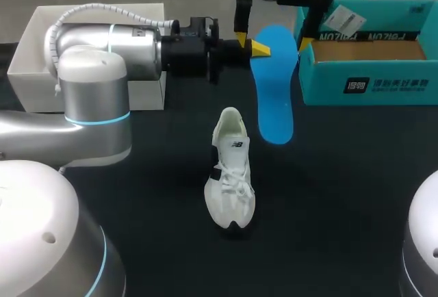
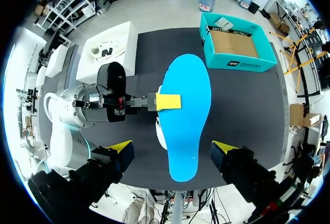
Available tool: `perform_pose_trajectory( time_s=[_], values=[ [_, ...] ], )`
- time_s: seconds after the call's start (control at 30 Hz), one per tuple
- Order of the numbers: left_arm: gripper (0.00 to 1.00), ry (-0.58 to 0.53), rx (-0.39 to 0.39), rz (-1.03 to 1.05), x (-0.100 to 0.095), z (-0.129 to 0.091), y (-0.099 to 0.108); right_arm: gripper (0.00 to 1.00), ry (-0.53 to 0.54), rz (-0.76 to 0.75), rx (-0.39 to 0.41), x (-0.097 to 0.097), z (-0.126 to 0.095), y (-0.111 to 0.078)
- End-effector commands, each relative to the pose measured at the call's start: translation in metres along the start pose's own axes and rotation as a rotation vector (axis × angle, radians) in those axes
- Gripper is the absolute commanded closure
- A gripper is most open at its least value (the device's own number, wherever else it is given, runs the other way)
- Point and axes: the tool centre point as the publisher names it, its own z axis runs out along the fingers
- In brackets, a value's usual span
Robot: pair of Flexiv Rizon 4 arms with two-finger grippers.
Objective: Take the shoe out of the shoebox, open the shoe tongue, remove and reinsert the insole, then place the shoe into the shoebox
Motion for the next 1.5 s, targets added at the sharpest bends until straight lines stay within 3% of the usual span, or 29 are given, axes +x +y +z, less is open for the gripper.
perform_pose_trajectory(
  time_s=[0.03, 0.13, 0.6, 1.2, 1.5],
  values=[
    [1.00, -0.004, 0.004, -0.004, 0.000, -0.002, 0.002, 0.00, 0.456, 0.022, -0.192, -0.030, 0.008, -0.009],
    [1.00, -0.003, 0.007, -0.008, -0.001, -0.004, 0.001, 0.00, 0.568, 0.012, -0.227, -0.035, 0.009, -0.011],
    [1.00, 0.015, -0.002, -0.036, 0.001, -0.012, 0.001, 0.00, 0.818, -0.038, -0.255, -0.044, 0.009, -0.010],
    [1.00, 0.026, -0.004, -0.041, 0.002, -0.017, 0.002, 0.00, 0.965, -0.091, -0.209, -0.042, 0.009, -0.008],
    [1.00, 0.032, -0.010, -0.041, 0.004, -0.020, 0.003, 0.00, 0.929, -0.058, -0.203, -0.045, 0.010, -0.007]
  ],
)
